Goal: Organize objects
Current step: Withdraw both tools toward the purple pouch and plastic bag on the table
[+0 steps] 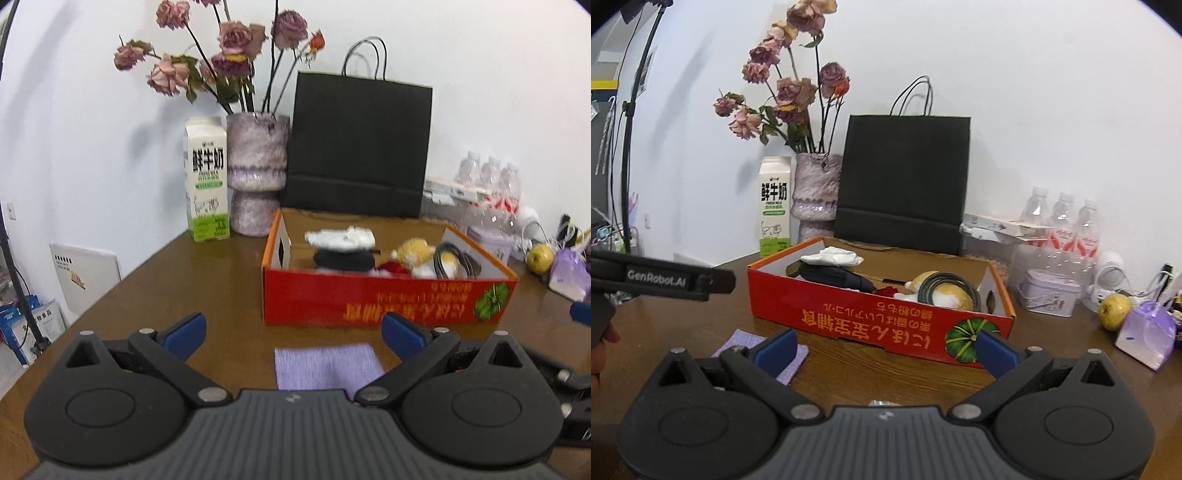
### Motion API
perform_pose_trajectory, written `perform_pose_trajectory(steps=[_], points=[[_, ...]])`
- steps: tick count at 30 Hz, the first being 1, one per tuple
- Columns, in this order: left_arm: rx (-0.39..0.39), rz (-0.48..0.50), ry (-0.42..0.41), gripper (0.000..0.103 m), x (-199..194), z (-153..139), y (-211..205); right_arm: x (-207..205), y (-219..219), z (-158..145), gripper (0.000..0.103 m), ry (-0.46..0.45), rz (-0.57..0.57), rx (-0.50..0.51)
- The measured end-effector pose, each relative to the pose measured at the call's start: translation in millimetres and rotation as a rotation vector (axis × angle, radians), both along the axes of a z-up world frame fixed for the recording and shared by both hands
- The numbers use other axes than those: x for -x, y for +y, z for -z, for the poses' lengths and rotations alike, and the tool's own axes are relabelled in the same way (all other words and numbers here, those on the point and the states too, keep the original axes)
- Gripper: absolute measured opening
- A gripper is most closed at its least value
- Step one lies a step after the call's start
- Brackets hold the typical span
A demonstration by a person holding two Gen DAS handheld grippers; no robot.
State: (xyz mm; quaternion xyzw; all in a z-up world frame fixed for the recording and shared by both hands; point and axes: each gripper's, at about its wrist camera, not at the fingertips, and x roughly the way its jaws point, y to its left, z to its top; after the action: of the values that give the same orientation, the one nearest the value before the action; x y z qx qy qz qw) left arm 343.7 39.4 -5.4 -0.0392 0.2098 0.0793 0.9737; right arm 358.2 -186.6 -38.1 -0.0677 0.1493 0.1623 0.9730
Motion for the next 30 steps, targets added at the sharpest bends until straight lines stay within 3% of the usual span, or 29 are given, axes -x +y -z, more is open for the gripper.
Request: perform_pose_trajectory(steps=[15, 30], points=[[0.017, 0.026, 0.056, 0.103, 32, 26, 3, 35, -15, 19, 0.103, 0.053, 0.035, -0.011], [0.006, 0.075, 0.106, 0.103, 45, 38, -6, 42, -14, 30, 0.103, 0.125, 0.05, 0.018]])
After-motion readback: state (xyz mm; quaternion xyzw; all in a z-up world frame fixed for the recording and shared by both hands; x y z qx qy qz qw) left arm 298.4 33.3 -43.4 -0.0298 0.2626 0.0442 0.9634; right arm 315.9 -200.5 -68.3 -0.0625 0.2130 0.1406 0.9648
